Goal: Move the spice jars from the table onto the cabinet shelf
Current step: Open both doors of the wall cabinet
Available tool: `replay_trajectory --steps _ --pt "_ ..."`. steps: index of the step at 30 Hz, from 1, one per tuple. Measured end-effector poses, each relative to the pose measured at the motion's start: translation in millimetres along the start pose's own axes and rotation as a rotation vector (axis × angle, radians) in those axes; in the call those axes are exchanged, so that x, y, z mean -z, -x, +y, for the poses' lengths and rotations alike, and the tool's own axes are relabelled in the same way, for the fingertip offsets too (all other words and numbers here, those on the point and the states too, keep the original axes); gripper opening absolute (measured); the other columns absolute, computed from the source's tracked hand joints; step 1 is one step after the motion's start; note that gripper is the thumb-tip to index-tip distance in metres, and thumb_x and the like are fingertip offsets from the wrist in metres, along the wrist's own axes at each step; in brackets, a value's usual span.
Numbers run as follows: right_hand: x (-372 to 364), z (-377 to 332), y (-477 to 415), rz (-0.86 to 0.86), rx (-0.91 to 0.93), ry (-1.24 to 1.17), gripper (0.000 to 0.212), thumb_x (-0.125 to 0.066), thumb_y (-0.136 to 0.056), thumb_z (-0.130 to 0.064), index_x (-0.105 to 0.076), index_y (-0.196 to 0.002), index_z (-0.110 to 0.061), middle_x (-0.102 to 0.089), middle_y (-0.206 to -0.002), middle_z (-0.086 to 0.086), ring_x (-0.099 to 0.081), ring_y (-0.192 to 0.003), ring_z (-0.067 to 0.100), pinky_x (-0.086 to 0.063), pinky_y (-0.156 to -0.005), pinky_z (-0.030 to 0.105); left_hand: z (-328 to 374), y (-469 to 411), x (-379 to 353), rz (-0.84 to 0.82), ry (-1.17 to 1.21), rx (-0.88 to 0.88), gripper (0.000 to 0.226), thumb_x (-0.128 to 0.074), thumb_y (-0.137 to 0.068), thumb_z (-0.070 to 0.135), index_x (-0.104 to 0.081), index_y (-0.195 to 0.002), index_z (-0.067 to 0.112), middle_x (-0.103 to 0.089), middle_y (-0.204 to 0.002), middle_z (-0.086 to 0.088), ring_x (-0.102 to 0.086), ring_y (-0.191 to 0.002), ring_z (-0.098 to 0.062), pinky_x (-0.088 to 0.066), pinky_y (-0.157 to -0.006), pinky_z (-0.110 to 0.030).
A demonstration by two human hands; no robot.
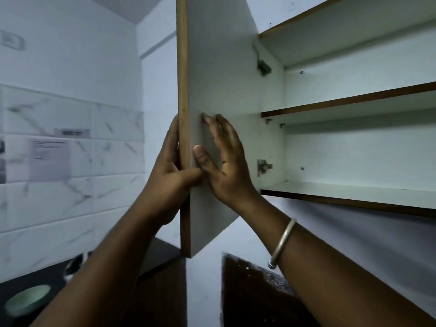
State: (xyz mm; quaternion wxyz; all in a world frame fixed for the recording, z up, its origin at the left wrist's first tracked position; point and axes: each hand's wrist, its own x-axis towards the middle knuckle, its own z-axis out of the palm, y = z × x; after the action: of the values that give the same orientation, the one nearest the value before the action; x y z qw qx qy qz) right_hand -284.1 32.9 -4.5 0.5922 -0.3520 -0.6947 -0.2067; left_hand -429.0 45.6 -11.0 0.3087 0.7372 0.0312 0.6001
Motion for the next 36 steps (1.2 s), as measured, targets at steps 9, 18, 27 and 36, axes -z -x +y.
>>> replay_trajectory --steps 9,18,27,36 --pt "-93 25 -11 -0.107 0.045 0.376 0.069 -0.03 -0.098 -0.065 -0.022 -0.161 -0.038 -0.011 -0.172 0.005 -0.011 -0.158 0.03 -0.027 -0.122 0.051 -31 -18 79 0.136 -0.058 0.195 0.093 -0.048 -0.065 -0.008 -0.047 -0.147 0.036 -0.064 -0.139 0.0 -0.067 -0.123 -0.026 -0.06 -0.08 -0.036" --pt "-96 31 -8 -0.128 0.044 0.39 0.066 -0.035 -0.101 -0.058 -0.023 -0.161 -0.035 -0.013 -0.172 0.005 -0.012 -0.158 0.031 -0.028 -0.121 0.053 -57 -22 78 0.286 -0.195 0.098 0.086 -0.056 -0.068 0.003 -0.048 -0.146 0.037 -0.065 -0.136 0.008 -0.067 -0.12 -0.016 -0.062 -0.091 -0.044" --pt "-33 27 23 -0.029 0.06 0.196 0.064 -0.05 -0.101 -0.04 -0.038 -0.156 -0.011 -0.039 -0.161 0.014 -0.034 -0.151 0.03 -0.037 -0.117 0.052 -60 12 10 0.169 -0.911 -0.526 0.067 -0.053 -0.083 0.009 -0.051 -0.149 0.004 -0.045 -0.158 -0.022 -0.036 -0.151 -0.041 -0.034 -0.118 -0.059" --pt "48 32 151 -0.141 -0.23 0.203 0.057 -0.061 -0.099 -0.016 -0.043 -0.149 0.005 -0.058 -0.145 0.014 -0.057 -0.133 0.023 -0.044 -0.109 0.023 -102 108 -91 -0.09 -0.222 -0.215 0.074 -0.042 -0.075 -0.009 -0.044 -0.15 -0.007 -0.051 -0.152 -0.015 -0.056 -0.137 -0.023 -0.048 -0.112 -0.051"
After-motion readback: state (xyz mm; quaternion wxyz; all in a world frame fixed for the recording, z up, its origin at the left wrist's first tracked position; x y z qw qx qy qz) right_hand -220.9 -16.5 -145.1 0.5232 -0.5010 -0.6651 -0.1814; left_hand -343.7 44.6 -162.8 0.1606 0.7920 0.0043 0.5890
